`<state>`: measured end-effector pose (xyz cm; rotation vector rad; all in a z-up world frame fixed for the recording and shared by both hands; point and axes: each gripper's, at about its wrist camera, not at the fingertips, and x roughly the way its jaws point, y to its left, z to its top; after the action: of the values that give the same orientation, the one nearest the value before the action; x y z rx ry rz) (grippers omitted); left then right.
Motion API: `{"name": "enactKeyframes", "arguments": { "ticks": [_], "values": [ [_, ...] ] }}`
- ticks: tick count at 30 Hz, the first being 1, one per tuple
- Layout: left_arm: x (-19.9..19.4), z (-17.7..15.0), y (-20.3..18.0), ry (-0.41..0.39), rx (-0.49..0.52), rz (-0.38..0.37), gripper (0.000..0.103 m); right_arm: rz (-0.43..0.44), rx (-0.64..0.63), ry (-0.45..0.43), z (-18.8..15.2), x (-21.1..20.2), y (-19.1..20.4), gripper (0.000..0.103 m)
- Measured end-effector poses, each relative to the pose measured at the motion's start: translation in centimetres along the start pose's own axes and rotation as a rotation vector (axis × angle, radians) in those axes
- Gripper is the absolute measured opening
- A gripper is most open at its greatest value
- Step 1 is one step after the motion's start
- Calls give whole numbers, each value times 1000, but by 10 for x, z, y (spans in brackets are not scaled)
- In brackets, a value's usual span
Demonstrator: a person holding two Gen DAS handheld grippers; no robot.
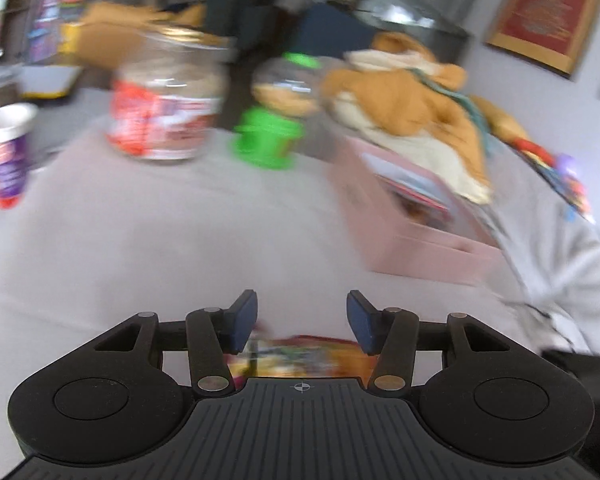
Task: Organize snacks
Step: 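Grasp the red chip bag with the left tool while the right tool grasps the red spicy-strip bag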
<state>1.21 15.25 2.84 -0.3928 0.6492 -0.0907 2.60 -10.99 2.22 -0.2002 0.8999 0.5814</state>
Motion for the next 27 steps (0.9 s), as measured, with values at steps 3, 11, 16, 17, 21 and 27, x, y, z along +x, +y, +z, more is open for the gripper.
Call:
{"name": "enactKeyframes", "arguments": {
  "ticks": [3,11,16,17,21,27],
  "values": [
    [-3,-4,24,29,-94,44,55,64,-35,3,-1,2,21,103],
    [2,-18,12,97,-130,-27,53,9,-162,-6,9,29,69,103],
    [12,-29,-16,173,-89,-177,49,-227,-65,-48,24,31,32,103],
    [11,-30,-22,167,-74,-202,48,-246,-23,-44,26,31,19,103],
    [-4,-20,-34,11,39,-110,48,-142,175,-14,19,19,-33,103],
    [23,-8,-17,36,-9,-13,48,-66,238,-33,4,9,-40,103]
  ]
}}
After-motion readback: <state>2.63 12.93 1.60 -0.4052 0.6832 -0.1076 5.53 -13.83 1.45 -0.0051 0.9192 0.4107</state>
